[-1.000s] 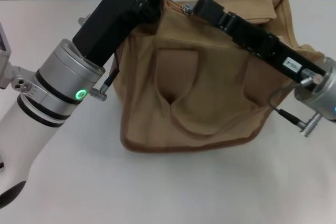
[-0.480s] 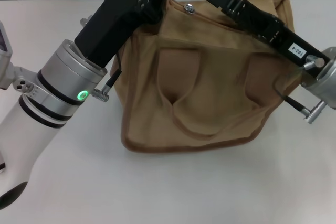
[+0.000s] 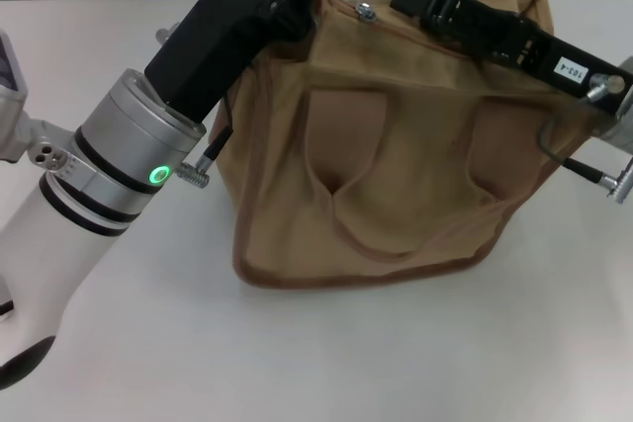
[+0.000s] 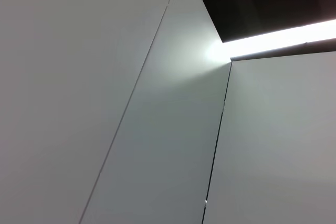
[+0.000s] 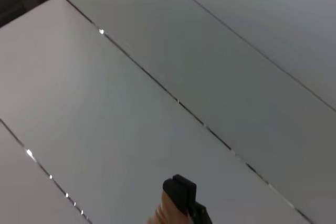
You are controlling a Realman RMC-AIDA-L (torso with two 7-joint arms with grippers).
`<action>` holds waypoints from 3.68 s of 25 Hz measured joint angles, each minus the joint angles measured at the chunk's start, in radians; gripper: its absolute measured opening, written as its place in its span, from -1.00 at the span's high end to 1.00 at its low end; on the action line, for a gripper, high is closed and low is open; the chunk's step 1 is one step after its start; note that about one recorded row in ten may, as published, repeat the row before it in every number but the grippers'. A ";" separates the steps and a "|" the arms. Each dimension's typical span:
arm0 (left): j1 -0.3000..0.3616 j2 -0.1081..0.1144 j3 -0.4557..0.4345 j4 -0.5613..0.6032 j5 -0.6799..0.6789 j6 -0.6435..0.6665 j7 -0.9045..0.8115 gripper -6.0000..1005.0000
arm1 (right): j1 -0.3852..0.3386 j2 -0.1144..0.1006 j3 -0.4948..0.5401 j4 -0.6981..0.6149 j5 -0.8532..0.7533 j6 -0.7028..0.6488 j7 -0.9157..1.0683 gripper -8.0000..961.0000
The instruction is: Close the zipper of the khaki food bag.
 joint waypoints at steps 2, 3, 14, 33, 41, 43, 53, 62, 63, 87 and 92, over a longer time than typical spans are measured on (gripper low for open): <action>-0.006 0.000 0.000 0.000 0.000 -0.001 -0.003 0.85 | 0.008 0.000 -0.015 -0.012 0.000 0.000 0.014 -0.69; -0.010 0.000 0.000 0.000 0.000 -0.002 -0.004 0.85 | 0.014 0.000 -0.029 -0.022 0.000 0.001 0.025 -0.69; -0.020 0.000 -0.002 -0.002 0.000 -0.005 0.000 0.85 | 0.034 0.001 -0.107 -0.060 0.050 -0.123 0.061 -0.69; -0.021 0.000 -0.014 -0.001 0.000 -0.026 0.002 0.83 | -0.065 0.002 -0.124 -0.078 0.110 -0.166 0.025 -0.69; -0.020 0.000 -0.014 -0.020 0.000 -0.022 0.002 0.82 | -0.042 0.005 -0.199 -0.063 0.113 -0.114 0.025 -0.69; -0.019 0.000 -0.014 -0.022 0.000 -0.019 0.002 0.82 | -0.040 0.005 -0.201 -0.058 0.114 -0.096 0.024 -0.69; -0.009 0.002 -0.013 -0.023 0.000 -0.009 -0.002 0.81 | -0.045 0.004 -0.192 -0.059 0.123 -0.066 0.016 -0.69; -0.012 0.000 -0.010 -0.023 0.000 -0.005 -0.004 0.81 | -0.024 0.004 -0.251 -0.057 0.145 -0.091 -0.020 -0.69; -0.012 0.000 -0.010 -0.023 0.000 -0.005 -0.004 0.80 | -0.024 0.004 -0.251 -0.057 0.145 -0.091 -0.020 -0.69; -0.014 0.001 -0.014 -0.019 0.000 -0.005 -0.005 0.79 | -0.007 0.006 -0.316 -0.024 0.228 0.012 -0.015 -0.69; -0.015 0.001 -0.014 -0.017 0.000 -0.005 -0.001 0.78 | -0.007 0.006 -0.318 -0.024 0.233 0.011 -0.023 -0.69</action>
